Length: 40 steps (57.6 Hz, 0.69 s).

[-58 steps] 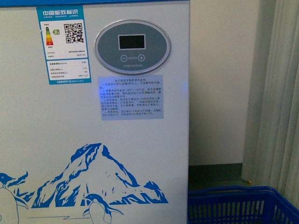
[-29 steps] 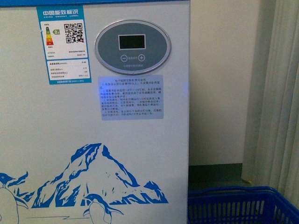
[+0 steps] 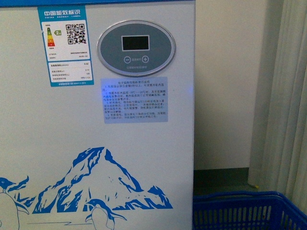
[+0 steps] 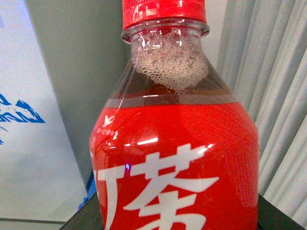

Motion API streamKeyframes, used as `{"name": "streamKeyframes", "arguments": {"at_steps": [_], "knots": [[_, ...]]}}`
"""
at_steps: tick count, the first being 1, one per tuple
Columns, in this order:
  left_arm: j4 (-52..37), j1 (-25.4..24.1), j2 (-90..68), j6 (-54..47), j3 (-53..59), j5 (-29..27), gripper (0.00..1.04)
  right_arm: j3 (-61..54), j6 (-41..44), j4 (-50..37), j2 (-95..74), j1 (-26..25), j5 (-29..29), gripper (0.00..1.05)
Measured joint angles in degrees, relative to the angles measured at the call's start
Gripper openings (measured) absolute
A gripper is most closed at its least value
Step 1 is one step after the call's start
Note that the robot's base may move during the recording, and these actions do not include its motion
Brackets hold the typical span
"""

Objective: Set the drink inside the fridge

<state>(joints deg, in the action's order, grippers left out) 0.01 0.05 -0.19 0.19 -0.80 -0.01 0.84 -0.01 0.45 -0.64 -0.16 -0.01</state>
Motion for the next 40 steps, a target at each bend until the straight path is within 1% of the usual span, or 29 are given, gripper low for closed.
{"name": "streamKeyframes", "arguments": {"at_steps": [40], "knots": [[0.0, 0.0, 0.0, 0.0, 0.0, 0.0, 0.97, 0.0, 0.0, 0.1, 0.0, 0.0, 0.0, 0.41]]}}
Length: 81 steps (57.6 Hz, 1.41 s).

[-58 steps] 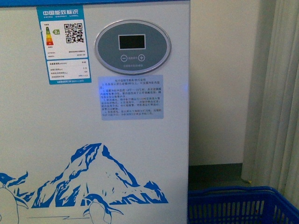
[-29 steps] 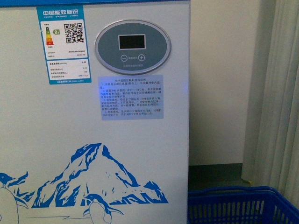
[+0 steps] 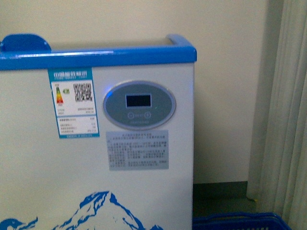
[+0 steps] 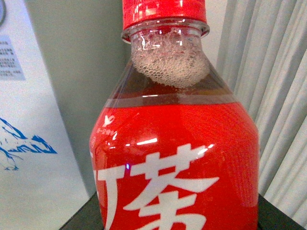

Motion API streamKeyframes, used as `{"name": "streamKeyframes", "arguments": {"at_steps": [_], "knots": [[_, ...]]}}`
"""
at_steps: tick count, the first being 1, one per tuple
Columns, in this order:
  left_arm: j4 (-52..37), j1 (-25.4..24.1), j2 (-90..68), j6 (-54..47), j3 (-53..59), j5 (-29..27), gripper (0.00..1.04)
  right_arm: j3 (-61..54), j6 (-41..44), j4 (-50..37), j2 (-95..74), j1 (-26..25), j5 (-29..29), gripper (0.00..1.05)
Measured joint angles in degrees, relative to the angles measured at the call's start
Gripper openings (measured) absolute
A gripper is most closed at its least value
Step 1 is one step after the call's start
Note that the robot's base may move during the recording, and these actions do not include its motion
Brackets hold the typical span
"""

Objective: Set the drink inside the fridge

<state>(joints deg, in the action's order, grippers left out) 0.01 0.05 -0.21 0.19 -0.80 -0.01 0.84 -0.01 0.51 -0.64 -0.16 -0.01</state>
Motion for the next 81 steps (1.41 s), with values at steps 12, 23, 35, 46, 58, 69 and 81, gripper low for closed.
{"name": "streamKeyframes", "arguments": {"at_steps": [12, 23, 35, 46, 58, 69, 81], "knots": [[0.0, 0.0, 0.0, 0.0, 0.0, 0.0, 0.97, 0.0, 0.0, 0.0, 0.0, 0.0, 0.0, 0.41], [0.0, 0.0, 0.0, 0.0, 0.0, 0.0, 0.97, 0.0, 0.0, 0.0, 0.0, 0.0, 0.0, 0.41], [0.0, 0.0, 0.0, 0.0, 0.0, 0.0, 0.97, 0.0, 0.0, 0.0, 0.0, 0.0, 0.0, 0.41], [0.0, 0.0, 0.0, 0.0, 0.0, 0.0, 0.97, 0.0, 0.0, 0.0, 0.0, 0.0, 0.0, 0.41], [0.0, 0.0, 0.0, 0.0, 0.0, 0.0, 0.97, 0.0, 0.0, 0.0, 0.0, 0.0, 0.0, 0.41], [0.0, 0.0, 0.0, 0.0, 0.0, 0.0, 0.97, 0.0, 0.0, 0.0, 0.0, 0.0, 0.0, 0.41], [0.0, 0.0, 0.0, 0.0, 0.0, 0.0, 0.97, 0.0, 0.0, 0.0, 0.0, 0.0, 0.0, 0.41]]}}
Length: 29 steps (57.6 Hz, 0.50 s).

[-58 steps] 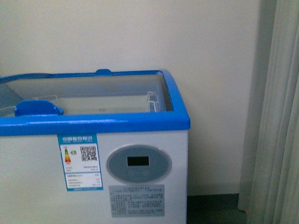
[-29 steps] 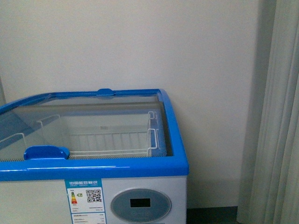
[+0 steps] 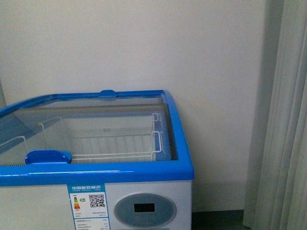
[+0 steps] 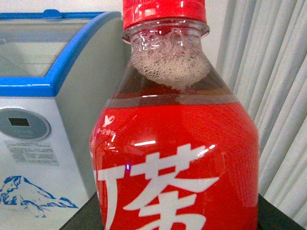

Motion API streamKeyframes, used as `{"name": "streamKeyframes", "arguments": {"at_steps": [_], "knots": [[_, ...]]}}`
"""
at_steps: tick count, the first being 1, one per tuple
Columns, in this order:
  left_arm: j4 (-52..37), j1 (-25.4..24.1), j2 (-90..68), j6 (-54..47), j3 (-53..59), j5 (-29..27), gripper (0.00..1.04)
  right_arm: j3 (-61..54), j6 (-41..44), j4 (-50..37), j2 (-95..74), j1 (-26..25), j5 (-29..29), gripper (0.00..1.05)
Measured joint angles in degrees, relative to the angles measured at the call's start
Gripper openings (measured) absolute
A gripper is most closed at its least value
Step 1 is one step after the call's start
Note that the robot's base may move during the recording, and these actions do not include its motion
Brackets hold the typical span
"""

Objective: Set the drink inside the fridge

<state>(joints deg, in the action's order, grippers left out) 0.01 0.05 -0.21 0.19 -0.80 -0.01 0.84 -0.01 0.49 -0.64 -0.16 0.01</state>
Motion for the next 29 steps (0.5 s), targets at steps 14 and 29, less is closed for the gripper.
{"name": "streamKeyframes", "arguments": {"at_steps": [14, 29], "knots": [[-0.5, 0.4, -0.1, -0.4, 0.1, -1.6, 0.97, 0.0, 0.0, 0.0, 0.0, 0.0, 0.0, 0.41], [-10.7, 9.4, -2.7, -2.6, 0.2, -32.6, 0.97, 0.0, 0.0, 0.0, 0.0, 0.0, 0.0, 0.41]]}}
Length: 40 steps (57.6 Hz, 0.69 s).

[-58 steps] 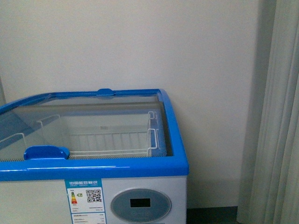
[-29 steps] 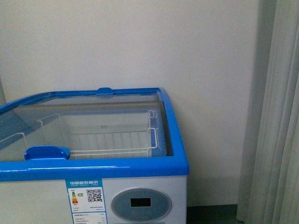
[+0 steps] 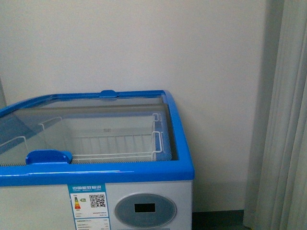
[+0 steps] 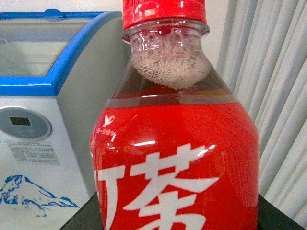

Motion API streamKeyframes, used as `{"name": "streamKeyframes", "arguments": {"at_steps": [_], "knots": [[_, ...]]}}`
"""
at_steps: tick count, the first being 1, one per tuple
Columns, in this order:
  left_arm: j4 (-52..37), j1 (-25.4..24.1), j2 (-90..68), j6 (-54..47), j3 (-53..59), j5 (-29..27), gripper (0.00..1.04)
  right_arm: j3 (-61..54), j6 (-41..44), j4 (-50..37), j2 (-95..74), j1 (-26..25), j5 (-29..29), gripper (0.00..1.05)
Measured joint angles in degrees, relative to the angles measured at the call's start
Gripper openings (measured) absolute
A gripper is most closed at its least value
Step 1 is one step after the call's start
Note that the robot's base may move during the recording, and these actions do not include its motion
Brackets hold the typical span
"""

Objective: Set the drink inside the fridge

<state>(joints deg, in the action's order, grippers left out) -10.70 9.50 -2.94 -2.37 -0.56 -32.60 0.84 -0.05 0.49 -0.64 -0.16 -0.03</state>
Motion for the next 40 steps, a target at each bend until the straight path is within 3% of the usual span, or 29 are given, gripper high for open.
{"name": "streamKeyframes", "arguments": {"at_steps": [13, 17, 27, 33, 40], "knots": [[-1.8, -1.6, -8.2, -0.5, -0.4, 8.0, 0.97, 0.0, 0.0, 0.0, 0.0, 0.0, 0.0, 0.41], [-8.5, -4.6, -16.7, -1.4, -0.7, 14.5, 0.97, 0.0, 0.0, 0.0, 0.0, 0.0, 0.0, 0.41], [-23.6, -8.3, -37.6, -4.7, -5.3, 21.7, 0.97, 0.0, 0.0, 0.0, 0.0, 0.0, 0.0, 0.41], [-29.5, -9.2, -48.3, -6.8, -9.4, 24.7, 0.97, 0.0, 0.0, 0.0, 0.0, 0.0, 0.0, 0.41], [-30.2, -10.1, -58.5, -8.4, -14.3, 28.1, 0.97, 0.0, 0.0, 0.0, 0.0, 0.0, 0.0, 0.41]]}}
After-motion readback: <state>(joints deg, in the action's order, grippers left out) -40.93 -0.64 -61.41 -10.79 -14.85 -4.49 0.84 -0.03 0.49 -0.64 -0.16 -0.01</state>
